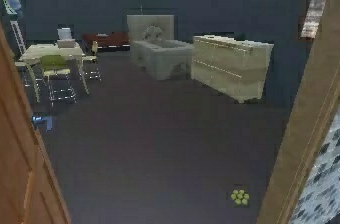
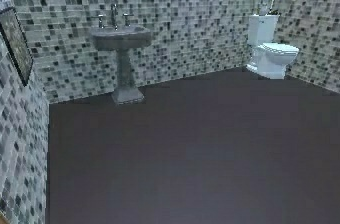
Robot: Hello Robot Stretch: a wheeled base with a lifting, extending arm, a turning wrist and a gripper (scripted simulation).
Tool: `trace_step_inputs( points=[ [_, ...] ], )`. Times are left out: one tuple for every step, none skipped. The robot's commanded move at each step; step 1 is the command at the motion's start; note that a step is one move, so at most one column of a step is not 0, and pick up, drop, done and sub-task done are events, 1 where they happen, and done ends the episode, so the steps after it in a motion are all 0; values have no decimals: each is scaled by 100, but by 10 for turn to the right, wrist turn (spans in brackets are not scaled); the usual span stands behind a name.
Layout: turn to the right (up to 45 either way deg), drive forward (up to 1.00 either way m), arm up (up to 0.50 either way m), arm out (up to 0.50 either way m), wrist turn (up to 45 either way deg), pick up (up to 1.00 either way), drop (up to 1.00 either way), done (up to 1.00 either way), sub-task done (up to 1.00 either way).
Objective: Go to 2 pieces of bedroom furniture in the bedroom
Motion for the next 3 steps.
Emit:
trace_step_inputs(
  points=[
    [90, 0, 0, 0, 0, 0, 0, 0, 0],
    [0, 15, 0, 0, 0, 0, 0, 0, 0],
    [-180, 0, 0, 0, 0, 0, 0, 0, 0]
  ],
)
